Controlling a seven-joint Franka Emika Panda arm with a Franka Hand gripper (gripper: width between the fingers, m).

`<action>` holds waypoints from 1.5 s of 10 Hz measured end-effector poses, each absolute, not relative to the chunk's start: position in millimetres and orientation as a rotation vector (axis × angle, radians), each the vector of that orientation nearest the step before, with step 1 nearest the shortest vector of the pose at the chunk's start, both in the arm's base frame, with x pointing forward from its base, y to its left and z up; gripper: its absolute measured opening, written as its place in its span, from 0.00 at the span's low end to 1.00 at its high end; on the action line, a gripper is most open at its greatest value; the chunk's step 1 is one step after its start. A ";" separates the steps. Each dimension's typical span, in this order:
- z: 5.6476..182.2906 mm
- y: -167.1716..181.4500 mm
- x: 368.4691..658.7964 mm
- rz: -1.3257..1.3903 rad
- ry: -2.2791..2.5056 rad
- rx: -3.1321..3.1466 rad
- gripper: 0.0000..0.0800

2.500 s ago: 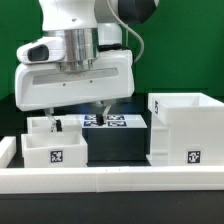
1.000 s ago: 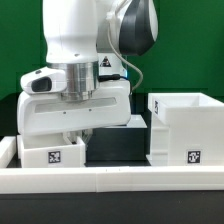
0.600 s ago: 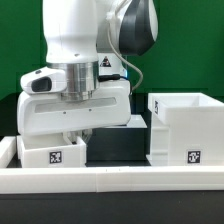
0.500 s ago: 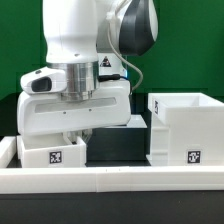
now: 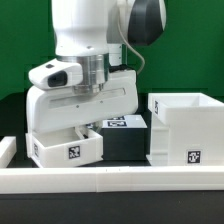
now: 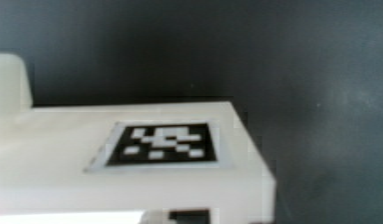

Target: Assemble drawer

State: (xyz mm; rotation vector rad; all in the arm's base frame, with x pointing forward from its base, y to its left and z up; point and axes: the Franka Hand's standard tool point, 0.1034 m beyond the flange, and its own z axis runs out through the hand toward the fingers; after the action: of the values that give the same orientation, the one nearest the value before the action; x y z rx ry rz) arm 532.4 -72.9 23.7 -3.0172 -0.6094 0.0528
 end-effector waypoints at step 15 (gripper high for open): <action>25.9 -61.5 533.4 0.139 -2.226 -2.183 0.05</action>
Offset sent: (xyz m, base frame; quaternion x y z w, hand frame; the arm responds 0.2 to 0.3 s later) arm 0.0000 0.0000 0.0000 0.0000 0.0000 -0.1938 0.9810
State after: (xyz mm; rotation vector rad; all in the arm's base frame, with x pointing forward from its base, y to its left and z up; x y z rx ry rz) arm 533.4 -61.5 25.9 -2.1832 -2.2262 0.1394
